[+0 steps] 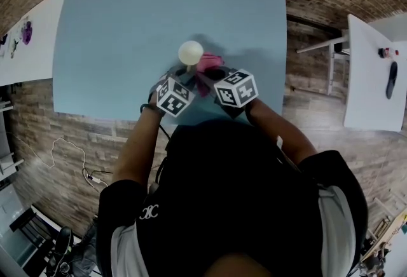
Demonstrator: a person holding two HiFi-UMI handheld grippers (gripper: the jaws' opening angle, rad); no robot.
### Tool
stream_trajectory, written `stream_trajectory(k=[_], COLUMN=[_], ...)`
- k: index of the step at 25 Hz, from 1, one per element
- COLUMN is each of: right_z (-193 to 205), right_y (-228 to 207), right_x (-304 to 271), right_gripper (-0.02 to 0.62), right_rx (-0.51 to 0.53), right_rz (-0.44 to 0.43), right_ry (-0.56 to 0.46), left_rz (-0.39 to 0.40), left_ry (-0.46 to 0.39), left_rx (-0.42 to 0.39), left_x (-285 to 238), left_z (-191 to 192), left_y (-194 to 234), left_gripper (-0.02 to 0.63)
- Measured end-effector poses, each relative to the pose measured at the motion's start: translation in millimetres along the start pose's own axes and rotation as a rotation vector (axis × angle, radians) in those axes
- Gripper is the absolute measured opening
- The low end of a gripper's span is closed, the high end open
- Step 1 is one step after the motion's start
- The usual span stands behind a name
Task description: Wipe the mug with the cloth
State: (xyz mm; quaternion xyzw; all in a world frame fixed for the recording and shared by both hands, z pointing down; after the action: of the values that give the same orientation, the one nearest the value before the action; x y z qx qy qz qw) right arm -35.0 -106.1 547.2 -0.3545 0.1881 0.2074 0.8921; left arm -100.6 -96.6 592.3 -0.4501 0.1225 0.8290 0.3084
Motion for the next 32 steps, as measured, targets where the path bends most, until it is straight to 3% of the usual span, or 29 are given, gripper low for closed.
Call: stream_trajectory(k=[6,12,16,19,22,26,28,32], right_z=[16,-7,-31,-32,-20,-21,-40,-81], right_y=[-26,-28,-22,-28,-49,-67,-70,-65], right_x=[-12,0,11,9,-2,-12,-10,-11], right_gripper=[0.038,0.038,0.038,0.038,0.038,0.038,0.038,0.038], right_rx=[-0.028,-0.009,-0.007,0.01,0.009,0.029,0.017,-0.017], right_rz=[0.064,0.078,0.03,0.014,0.048,0.076,0.047,-0.106], right_ry=[0.073,-0.001,-0.073,-0.045,0.049,0.105,0.066,0.021], left_rz=[0.022,-0.067,-0.054,-0.037,0.008,0.063,0.079,0.103], left_ry=[0.002,-0.08,-0.122,-0.095,-0.072,-0.073,-0.072,-0.07], left_rx=[0.004,0.1,0.145,0.073,0.001,-0.037,-0.04,-0.055], left_x=[-5,20,31,31,26,21,17,13], left_z=[-1,16,10,2,-8,-14,-13,-10], left_y=[-13,26,58,72,77,76,74,67], left_gripper=[0.147,0.285,0.341,0.341,0.345,0.345,0.345,0.339])
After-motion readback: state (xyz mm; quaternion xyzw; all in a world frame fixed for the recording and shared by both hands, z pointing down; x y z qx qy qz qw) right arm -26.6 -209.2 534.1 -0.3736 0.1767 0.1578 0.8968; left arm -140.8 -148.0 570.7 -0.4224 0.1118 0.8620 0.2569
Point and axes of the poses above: the fingertips, and each gripper's own axes: x backward along the fingers, y to its left, z out of its underside, the point moved 4 cm from there along x, backward along the fingers, and after that the axes turned 1 degree about -x, right-handed, at the moved point
